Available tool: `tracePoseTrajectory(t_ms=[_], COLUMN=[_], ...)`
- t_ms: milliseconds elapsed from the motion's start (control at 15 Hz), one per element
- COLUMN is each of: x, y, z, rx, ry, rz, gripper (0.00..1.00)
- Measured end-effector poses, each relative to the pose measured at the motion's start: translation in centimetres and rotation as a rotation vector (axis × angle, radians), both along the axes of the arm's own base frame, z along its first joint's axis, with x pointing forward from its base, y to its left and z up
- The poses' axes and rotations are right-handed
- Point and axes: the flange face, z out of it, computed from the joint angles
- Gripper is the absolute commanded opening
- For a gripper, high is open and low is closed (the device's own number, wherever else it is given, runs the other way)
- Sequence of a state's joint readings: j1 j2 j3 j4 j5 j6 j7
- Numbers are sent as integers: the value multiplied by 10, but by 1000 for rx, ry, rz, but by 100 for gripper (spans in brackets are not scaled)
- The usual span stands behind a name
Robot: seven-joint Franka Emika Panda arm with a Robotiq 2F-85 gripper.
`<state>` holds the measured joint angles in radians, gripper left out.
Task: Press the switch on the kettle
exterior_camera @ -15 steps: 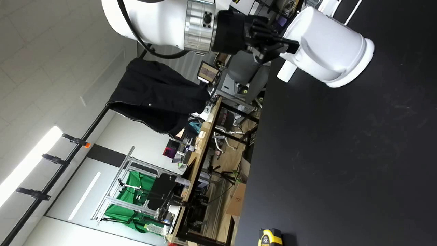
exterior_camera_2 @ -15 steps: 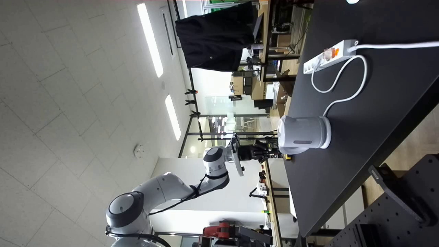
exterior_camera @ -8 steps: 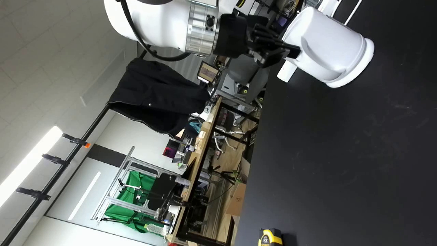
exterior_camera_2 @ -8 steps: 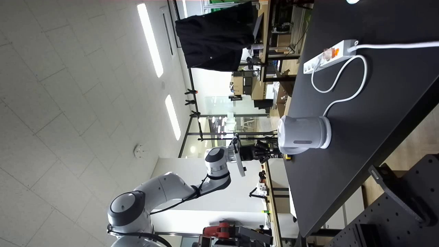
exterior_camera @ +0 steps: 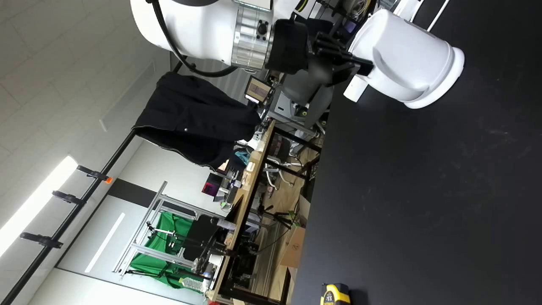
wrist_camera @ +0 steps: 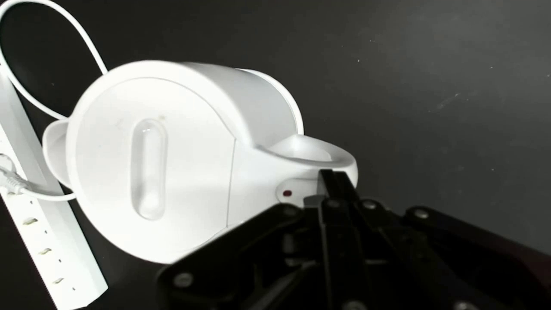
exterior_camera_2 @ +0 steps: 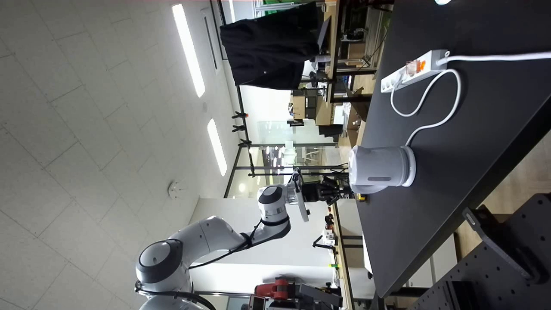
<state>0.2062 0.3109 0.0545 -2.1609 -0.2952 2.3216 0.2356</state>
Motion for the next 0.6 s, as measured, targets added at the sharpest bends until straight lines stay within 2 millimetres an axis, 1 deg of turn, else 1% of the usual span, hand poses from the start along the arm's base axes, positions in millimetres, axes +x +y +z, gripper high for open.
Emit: tracePoseTrajectory(t_ms=[400,600], x=[-1,-4], y=[2,6], z=[-2,-4], rx=[-10,-30], ry=[4,9], rz=[13,38], gripper=[0,0])
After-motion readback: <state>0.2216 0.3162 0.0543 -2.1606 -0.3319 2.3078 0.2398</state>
